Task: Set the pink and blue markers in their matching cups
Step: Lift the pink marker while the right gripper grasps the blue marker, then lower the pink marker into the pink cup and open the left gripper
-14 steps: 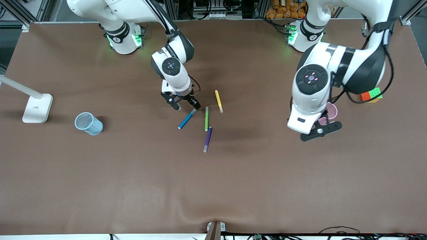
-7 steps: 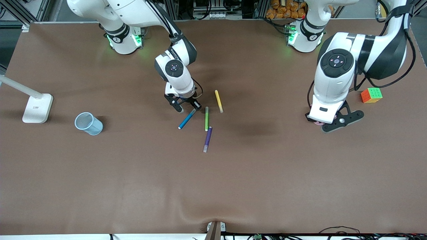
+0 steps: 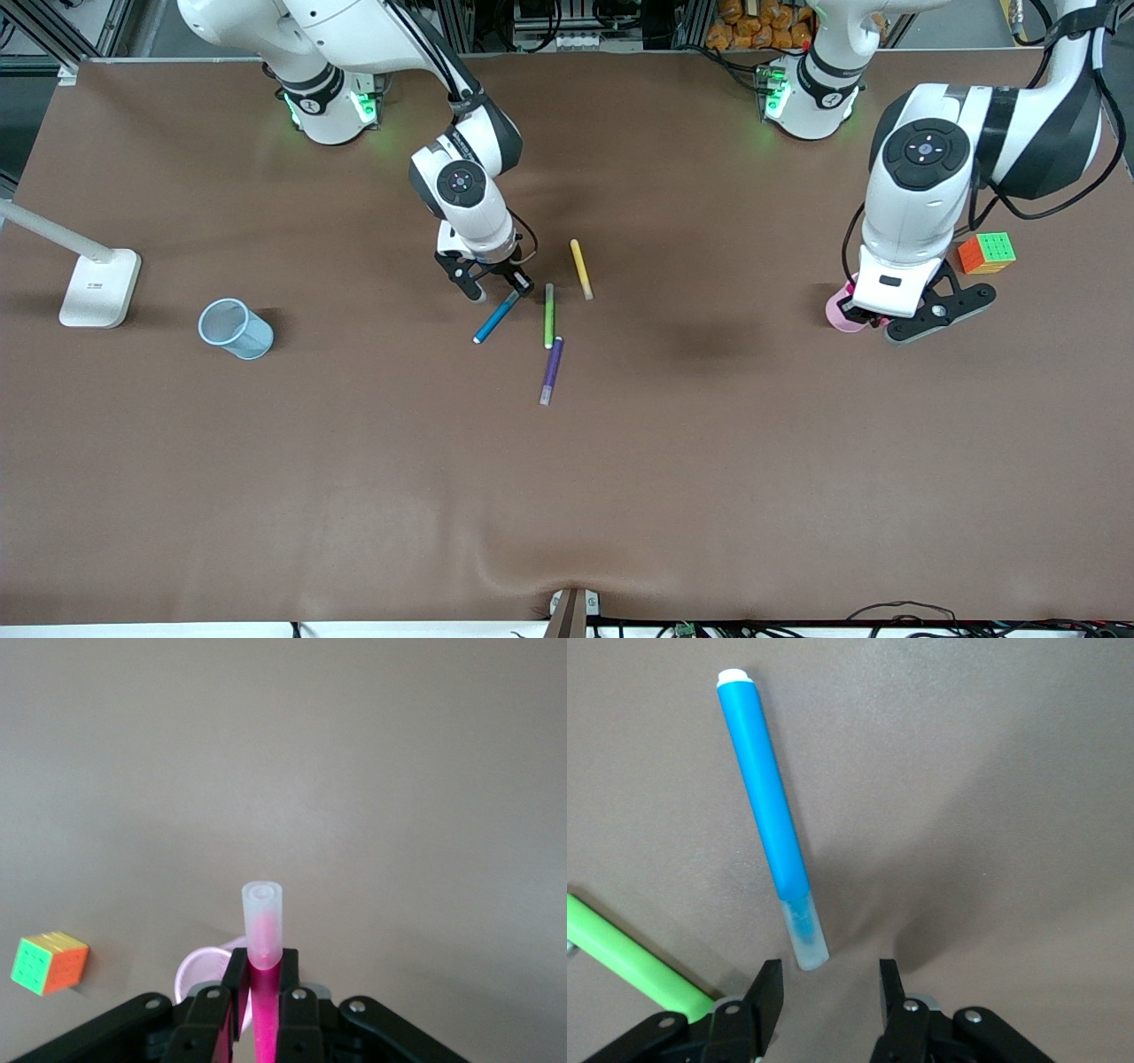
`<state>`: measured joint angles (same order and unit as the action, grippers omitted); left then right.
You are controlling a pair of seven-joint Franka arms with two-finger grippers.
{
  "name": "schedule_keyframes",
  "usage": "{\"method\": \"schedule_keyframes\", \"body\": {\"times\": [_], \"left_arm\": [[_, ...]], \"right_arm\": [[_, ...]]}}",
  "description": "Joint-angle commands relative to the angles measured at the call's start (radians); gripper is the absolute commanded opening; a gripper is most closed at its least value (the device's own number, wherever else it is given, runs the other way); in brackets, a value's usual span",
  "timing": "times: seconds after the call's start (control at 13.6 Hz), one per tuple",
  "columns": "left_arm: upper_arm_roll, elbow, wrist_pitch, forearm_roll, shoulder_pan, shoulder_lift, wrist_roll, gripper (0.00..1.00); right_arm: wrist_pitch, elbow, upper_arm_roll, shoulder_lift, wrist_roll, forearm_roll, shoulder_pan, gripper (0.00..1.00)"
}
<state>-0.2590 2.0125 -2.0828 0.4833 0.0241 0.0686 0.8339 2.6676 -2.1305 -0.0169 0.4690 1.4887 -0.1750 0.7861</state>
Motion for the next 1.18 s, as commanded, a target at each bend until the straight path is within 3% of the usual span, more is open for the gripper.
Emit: {"method": "schedule_keyframes", "body": {"times": [0.0, 0.29, 0.51, 0.81, 0.96, 1.1], "left_arm": [[-0.009, 0.072, -0.046, 0.043, -0.012, -0.050, 0.028, 0.00], [-0.009, 0.129, -0.106, 0.162, -0.022, -0.061, 0.053, 0.00], [-0.011, 0.179, -0.193, 0.224, -0.036, -0.062, 0.117, 0.00], [-0.014, 0.193, -0.203, 0.372, -0.027, -0.049, 0.261, 0.00], [-0.014, 0.201, -0.203, 0.400, -0.026, -0.046, 0.281, 0.00], [-0.016, 0.224, -0.223, 0.403, -0.027, -0.049, 0.290, 0.00]], "right_arm": [[-0.003, 0.020, -0.009, 0.025, 0.022, 0.003, 0.004, 0.52], [-0.002, 0.021, -0.009, 0.027, 0.024, 0.003, 0.004, 0.51], [-0.002, 0.027, -0.011, 0.036, 0.024, 0.005, 0.009, 0.38], [0.001, 0.029, -0.011, 0.040, 0.024, 0.005, 0.013, 0.37], [0.002, 0.029, -0.012, 0.046, 0.024, 0.006, 0.013, 0.14], [0.002, 0.027, -0.012, 0.046, 0.024, 0.006, 0.013, 0.06]]}}
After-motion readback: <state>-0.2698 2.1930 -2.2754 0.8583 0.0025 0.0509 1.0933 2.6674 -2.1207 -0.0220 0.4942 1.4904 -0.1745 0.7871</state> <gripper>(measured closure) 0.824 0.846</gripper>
